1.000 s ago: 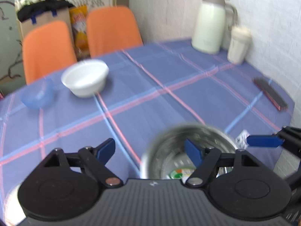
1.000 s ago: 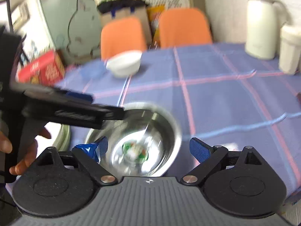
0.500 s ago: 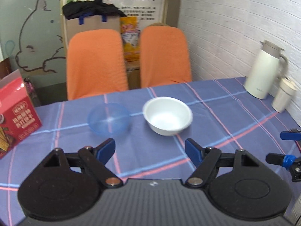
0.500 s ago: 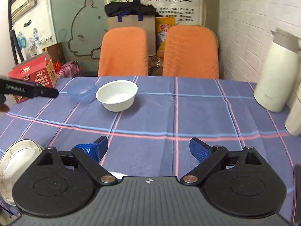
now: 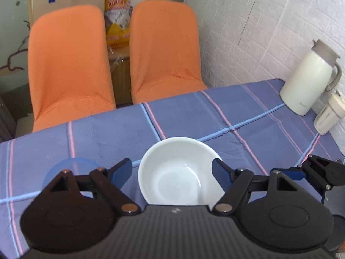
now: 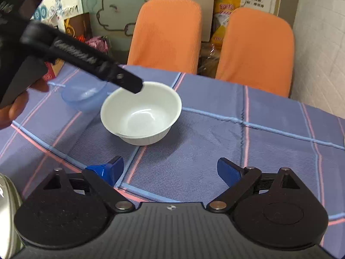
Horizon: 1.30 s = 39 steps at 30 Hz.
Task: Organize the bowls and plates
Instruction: 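Move the left tool toward the white bowl, then grip the white bowl's rim with the left tool and lift it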
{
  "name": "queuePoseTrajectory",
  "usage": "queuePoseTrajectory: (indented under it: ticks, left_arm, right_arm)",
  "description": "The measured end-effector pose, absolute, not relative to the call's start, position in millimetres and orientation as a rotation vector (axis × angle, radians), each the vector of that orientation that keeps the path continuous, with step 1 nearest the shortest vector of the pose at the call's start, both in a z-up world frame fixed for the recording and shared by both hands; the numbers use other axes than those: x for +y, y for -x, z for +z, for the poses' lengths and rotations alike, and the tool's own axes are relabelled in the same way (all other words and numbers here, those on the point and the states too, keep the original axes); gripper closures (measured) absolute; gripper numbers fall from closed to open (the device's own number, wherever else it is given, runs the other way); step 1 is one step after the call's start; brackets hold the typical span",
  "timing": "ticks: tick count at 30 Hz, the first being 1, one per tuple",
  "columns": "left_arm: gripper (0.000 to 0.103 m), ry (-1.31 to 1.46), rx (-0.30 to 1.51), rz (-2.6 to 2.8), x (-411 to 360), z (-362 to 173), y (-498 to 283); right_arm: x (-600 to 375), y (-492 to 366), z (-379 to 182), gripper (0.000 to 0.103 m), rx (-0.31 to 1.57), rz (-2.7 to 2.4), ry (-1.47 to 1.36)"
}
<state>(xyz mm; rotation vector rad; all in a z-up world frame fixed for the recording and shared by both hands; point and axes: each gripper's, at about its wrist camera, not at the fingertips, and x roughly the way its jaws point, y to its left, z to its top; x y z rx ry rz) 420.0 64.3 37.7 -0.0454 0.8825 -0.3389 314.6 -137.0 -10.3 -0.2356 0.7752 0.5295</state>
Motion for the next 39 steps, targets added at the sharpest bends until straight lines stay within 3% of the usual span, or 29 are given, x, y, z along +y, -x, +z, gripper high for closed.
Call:
queuePoseTrajectory:
  ticks: [11, 27, 39]
  left_arm:
    - [0.027, 0.028, 0.964, -0.307, 56.8, -5.7, -461.4]
    - [0.032, 0.038, 0.958, -0.351, 52.5, -15.3, -459.5]
    - [0.033, 0.002, 0.893, -0.373, 41.6, 5.6, -428.3]
  right_arm:
    - [-110.7, -346.7, -27.4, 0.022, 0.778, 0.578, 0.285]
    - [-83.2, -349.8, -35.5, 0.024, 0.628, 0.637, 0.420]
    - [-87.8, -334.4, -16.5, 0.023, 0.525, 0.614, 0.412]
